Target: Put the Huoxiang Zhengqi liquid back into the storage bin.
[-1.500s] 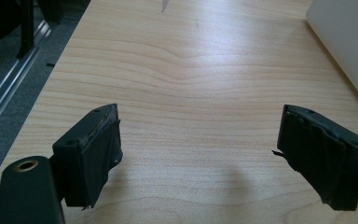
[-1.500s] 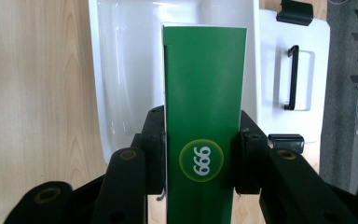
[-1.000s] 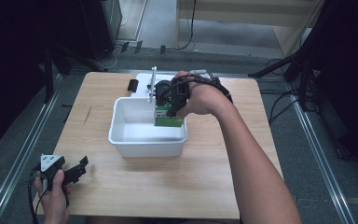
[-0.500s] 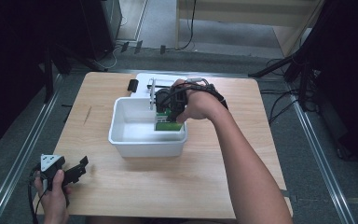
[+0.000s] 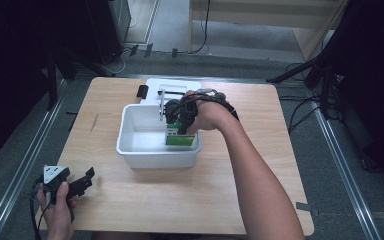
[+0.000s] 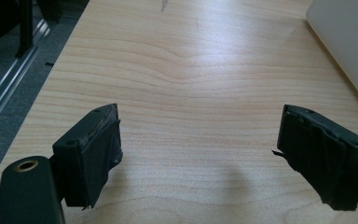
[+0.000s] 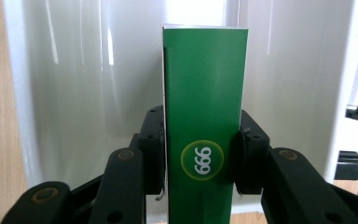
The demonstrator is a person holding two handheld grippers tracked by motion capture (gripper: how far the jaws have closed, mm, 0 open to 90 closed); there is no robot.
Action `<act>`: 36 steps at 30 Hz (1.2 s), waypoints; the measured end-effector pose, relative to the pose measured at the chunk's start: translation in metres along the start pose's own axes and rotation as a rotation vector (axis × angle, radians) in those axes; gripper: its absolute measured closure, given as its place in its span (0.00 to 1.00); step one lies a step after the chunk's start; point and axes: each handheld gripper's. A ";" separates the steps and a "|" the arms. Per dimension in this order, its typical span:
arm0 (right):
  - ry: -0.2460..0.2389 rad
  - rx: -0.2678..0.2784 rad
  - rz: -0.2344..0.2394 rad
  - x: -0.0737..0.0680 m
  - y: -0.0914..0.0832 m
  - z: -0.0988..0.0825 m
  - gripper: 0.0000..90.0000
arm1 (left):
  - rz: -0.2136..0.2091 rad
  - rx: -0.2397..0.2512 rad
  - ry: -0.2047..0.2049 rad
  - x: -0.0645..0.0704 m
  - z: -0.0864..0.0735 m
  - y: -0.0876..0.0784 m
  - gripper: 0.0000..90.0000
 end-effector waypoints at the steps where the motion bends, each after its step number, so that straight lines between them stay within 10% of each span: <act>1: 0.002 -0.011 0.003 0.000 0.003 0.001 0.69 | 0.000 0.000 0.000 0.000 0.000 0.000 0.16; 25: 0.141 0.098 -0.017 0.011 -0.014 -0.015 0.50 | 0.000 0.000 0.000 0.000 0.000 0.000 0.16; 36: 0.423 0.302 -0.057 0.015 -0.037 -0.044 0.31 | 0.002 -0.001 0.003 0.000 0.000 0.000 0.16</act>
Point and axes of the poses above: each handheld gripper's, and its own axes: y roughly forward along the jaws, z roughly out of its top, x roughly to its right, and after that the axes turned 3 degrees about -x, right-handed
